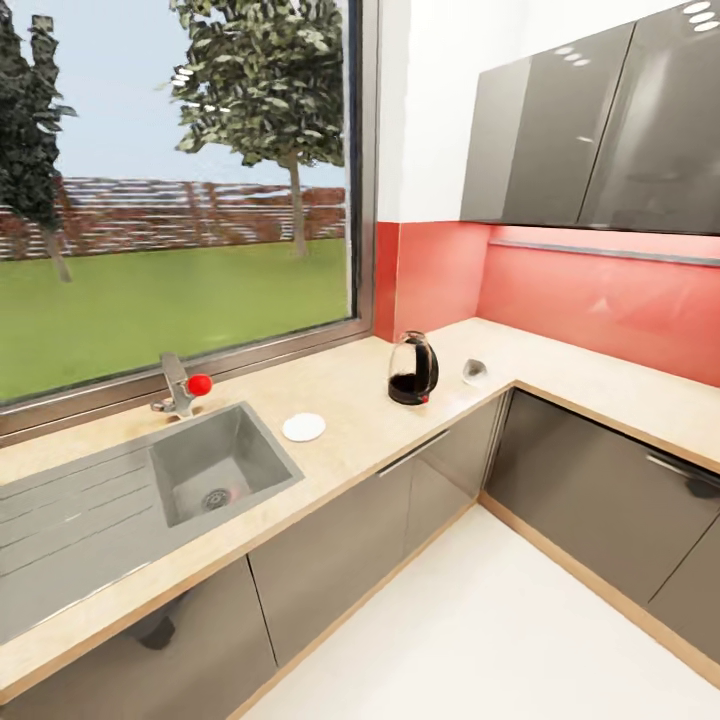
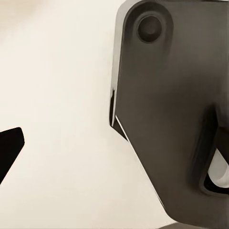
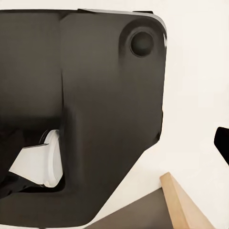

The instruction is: Set up a coffee station on the kitchen countertop: keep the coffee maker on the countertop, move the bottle of coffee from the kitchen shelf to the counter next to the coffee maker, place a paper coffee filter on top of the coffee maker, put the saucer next to the coffee maker with the coffee cup on the saucer, and place the electric kettle next to the coffee maker.

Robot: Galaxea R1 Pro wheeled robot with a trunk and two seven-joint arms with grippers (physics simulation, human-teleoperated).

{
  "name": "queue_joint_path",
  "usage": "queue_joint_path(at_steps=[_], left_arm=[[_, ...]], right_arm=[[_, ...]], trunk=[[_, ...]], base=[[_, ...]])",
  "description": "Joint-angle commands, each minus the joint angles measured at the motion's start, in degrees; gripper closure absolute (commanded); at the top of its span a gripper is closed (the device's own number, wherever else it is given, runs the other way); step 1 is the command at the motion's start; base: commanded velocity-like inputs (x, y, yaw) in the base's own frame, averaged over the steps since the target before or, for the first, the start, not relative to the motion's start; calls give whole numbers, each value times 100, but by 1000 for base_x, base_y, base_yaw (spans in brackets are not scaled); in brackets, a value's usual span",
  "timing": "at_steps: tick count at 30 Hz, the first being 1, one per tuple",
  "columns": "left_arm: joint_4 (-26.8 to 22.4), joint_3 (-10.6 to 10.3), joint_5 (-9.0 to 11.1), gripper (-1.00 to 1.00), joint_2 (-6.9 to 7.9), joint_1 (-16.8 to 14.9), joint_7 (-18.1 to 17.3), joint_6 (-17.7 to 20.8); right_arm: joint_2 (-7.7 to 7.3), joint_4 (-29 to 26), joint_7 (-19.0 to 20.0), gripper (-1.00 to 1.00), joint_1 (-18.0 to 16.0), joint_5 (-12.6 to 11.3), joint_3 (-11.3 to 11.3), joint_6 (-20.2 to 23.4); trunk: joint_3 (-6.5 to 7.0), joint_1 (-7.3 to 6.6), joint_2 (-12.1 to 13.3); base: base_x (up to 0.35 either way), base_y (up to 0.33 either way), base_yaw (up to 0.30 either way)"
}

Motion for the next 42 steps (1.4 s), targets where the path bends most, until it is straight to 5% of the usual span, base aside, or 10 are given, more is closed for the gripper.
queue_joint_path(at_steps=[1, 16, 24, 30, 32, 33, 37, 42], left_arm=[[-2, 36, 9, -100, -2, -2, 1, -11], [4, 24, -23, -100, 45, 3, 5, -9], [6, 6, -29, -100, 64, 11, 6, -17], [18, 15, -10, -100, 56, 16, 6, -18], [29, 20, -9, -100, 62, 20, 5, -17], [50, 19, -9, -100, 65, 23, 7, -12], [79, 16, -13, -100, 65, 26, 6, -10], [91, 15, -9, -100, 59, 33, 4, -9]], right_arm=[[1, 4, -3, -100, -4, 2, 0, -20], [-23, -392, -2, -100, -4, -3, -3, -16], [-295, -2209, -3, -100, -4, -18, -57, -25], [-438, -4376, -5, -100, -55, -21, -241, -1], [-444, -4879, -27, -100, -222, -21, -256, 9], [-446, -5283, -290, -100, -569, -21, -266, 37], [-442, -5562, -1266, -100, -1426, -40, -257, 72], [-407, -5580, -1447, -100, -2239, -37, -221, 311]], trunk=[[-12, 4, -11], [-50, 4, -11], [-50, 4, -11], [-50, 4, -11], [-50, 4, -11], [-50, 4, -11], [-50, 4, -11], [-50, 4, -11]], base=[[21, -6, 22], [50, -43, -59], [229, -204, 0], [241, -208, 0], [242, -208, 0], [242, -208, 0], [242, -208, 0], [242, -208, 0]])
